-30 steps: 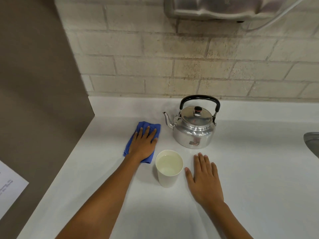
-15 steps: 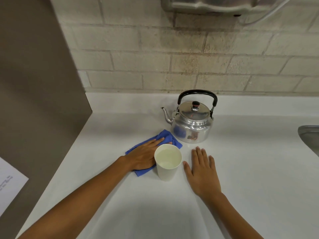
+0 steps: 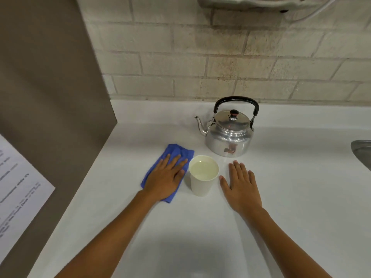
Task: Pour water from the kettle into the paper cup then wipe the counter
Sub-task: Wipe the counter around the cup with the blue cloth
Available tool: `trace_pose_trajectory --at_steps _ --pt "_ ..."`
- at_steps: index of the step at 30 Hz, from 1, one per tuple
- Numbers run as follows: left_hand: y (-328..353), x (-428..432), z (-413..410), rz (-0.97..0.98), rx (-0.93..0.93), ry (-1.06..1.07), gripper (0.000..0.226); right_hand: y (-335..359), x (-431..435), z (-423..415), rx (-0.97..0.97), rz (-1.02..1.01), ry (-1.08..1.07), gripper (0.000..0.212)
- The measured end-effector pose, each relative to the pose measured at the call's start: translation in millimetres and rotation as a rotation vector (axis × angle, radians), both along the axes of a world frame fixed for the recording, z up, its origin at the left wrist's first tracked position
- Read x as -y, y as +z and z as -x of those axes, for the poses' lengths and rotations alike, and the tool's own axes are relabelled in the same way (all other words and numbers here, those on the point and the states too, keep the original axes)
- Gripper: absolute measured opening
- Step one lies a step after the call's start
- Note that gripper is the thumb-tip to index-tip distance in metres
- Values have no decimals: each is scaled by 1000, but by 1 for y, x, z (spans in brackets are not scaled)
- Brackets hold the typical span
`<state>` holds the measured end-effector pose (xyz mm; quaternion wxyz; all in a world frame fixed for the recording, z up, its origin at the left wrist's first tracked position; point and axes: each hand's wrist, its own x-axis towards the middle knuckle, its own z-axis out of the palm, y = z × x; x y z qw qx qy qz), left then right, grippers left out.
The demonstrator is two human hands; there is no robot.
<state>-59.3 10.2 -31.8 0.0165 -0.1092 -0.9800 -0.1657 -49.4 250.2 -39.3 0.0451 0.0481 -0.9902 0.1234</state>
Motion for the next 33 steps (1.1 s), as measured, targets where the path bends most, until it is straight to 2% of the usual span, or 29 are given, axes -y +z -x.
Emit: trace_pose_trajectory --at_steps 4,7,10,13,17,20,24,28,31,33 --pt "-9 33 -62 -35 -49 -76 45 0 0 -1 8 -9 3 65" --pt "1 47 -43 33 -15 97 45 0 -1 -2 3 -13 4 65" --pt "10 21 -30 78 47 259 48 1 1 -2 -3 -22 3 64" --pt "-5 -5 -65 73 4 188 49 1 -1 -1 -18 -10 6 63" --pt "-16 20 -122 -9 -37 101 48 1 -1 -2 -12 -11 3 62" --pt "-8 39 -112 12 -8 203 49 2 -1 -2 7 -4 -2 63" --pt "4 9 -91 76 57 360 50 4 1 -2 14 -6 0 62" --pt "-6 -13 -130 30 -14 222 49 4 0 -2 12 -4 2 62" --pt "-10 11 -153 8 -49 105 49 4 -1 -2 23 -1 -1 62" --pt "-5 32 -144 -5 -16 124 48 4 -2 -3 21 -2 0 62"
